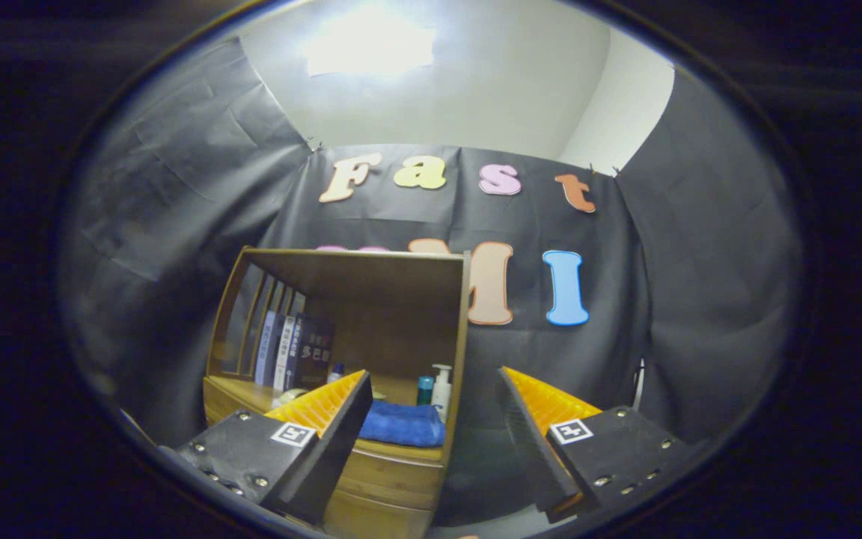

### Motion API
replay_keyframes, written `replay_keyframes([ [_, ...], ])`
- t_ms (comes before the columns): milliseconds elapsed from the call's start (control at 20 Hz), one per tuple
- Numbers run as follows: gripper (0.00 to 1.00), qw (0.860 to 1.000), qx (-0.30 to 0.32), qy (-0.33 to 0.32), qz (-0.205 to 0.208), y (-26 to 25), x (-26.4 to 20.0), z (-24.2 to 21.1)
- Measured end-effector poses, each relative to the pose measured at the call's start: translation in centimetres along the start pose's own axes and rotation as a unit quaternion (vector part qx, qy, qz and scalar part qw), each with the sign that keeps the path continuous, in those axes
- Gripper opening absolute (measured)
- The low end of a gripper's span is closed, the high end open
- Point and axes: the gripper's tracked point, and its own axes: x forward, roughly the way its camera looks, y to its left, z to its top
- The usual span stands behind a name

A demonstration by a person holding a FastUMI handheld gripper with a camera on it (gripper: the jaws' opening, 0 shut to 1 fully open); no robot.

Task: Pull open the drawer, take out the items inside it, and place them on the countertop above the cabinet.

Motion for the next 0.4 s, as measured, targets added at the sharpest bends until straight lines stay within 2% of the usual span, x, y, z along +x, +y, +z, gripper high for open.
replay_keyframes([
  [100, 0.98, 1.0, -0.006, 0.024, -0.001, -1.5, -0.3, -2.1],
  [400, 0.98, 0.992, 0.033, 0.12, -0.002, -4.1, -3.1, -9.8],
])
